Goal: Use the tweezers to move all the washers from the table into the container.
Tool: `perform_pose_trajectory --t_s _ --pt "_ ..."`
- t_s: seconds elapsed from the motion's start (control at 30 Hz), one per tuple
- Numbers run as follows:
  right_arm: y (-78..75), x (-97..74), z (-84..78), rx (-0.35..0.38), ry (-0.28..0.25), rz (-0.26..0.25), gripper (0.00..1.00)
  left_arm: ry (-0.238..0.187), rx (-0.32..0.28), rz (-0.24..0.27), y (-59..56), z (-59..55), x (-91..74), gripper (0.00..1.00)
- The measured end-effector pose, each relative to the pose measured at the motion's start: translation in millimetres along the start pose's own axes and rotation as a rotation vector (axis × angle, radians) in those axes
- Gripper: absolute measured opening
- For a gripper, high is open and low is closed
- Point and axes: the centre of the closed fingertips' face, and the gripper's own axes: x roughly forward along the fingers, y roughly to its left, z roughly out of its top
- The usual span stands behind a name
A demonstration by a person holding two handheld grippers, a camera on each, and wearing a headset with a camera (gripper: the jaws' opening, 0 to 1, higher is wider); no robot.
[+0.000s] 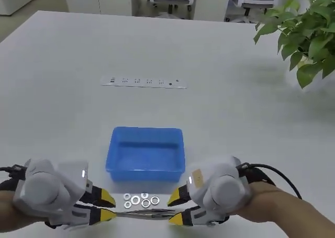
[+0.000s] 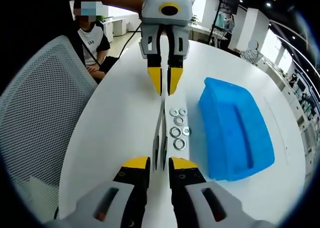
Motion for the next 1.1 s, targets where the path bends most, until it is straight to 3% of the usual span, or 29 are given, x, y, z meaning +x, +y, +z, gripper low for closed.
perform_pose_trajectory --t_s 0.57,1.1 --pt "0.6 9.6 -2.8 0.021 0.010 0.026 0.13 0.075 0.033 -0.048 -1.7 -10.7 16.7 0.08" --pt "-0.9 10.5 -1.5 0.048 -0.007 0.015 0.11 0.068 0.019 -0.055 -0.5 -9.2 15.7 0.06"
